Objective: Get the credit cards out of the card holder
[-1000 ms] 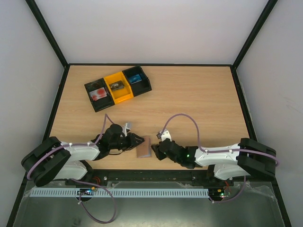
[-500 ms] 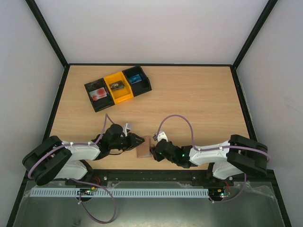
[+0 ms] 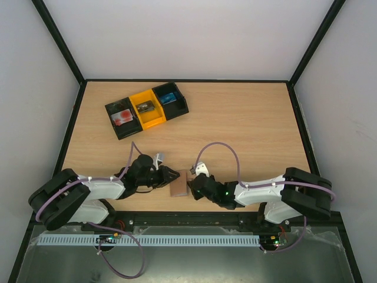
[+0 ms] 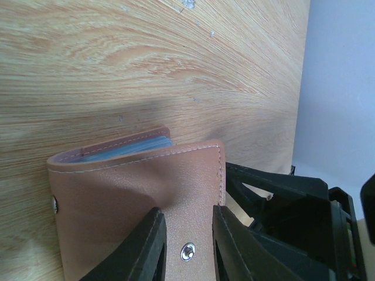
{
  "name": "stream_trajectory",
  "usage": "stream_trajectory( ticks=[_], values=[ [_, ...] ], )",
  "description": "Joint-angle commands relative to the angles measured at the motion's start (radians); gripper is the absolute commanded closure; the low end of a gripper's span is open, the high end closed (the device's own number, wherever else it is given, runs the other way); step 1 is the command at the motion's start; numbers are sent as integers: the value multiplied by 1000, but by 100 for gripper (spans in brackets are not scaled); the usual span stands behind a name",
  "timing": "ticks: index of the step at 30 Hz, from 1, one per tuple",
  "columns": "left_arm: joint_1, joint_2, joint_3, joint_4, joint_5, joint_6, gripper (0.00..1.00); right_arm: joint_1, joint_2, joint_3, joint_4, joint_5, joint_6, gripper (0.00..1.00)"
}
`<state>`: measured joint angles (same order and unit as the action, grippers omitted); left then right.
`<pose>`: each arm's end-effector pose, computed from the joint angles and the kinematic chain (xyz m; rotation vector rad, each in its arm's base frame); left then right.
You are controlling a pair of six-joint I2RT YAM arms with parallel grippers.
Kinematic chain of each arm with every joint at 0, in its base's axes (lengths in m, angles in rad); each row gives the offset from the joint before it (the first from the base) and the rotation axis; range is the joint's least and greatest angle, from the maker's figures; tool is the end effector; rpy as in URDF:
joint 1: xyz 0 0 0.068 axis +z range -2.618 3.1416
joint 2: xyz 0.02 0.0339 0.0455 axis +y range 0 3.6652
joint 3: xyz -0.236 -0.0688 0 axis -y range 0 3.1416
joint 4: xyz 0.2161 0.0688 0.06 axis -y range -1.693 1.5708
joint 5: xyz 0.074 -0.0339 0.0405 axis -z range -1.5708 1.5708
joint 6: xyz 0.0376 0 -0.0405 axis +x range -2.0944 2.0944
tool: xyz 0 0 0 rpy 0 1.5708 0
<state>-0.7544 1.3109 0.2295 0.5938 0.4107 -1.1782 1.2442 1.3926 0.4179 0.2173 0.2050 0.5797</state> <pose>0.1425 -0.1546 0.1282 -0.2125 2.4291 -1.4840 0.0809 0.2151 0.1245 -0.6843 2.3101 0.6681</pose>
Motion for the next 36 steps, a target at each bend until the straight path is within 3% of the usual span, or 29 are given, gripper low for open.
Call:
stream_trajectory(
  ticks=[1, 11, 26, 36],
  values=[
    [-6, 15, 17, 23, -6, 9, 75, 8, -50, -11, -12, 71, 27, 61],
    [-36, 62, 53, -36, -43, 43, 79, 8, -94, -45, 5, 73, 45, 85],
    [-53, 87, 77, -136, -136, 104, 80, 2, -161, -48, 6, 12, 141, 83],
    [-59, 80, 75, -145, -144, 109, 80, -100, -246, -136, 89, -123, 230, 83]
  ],
)
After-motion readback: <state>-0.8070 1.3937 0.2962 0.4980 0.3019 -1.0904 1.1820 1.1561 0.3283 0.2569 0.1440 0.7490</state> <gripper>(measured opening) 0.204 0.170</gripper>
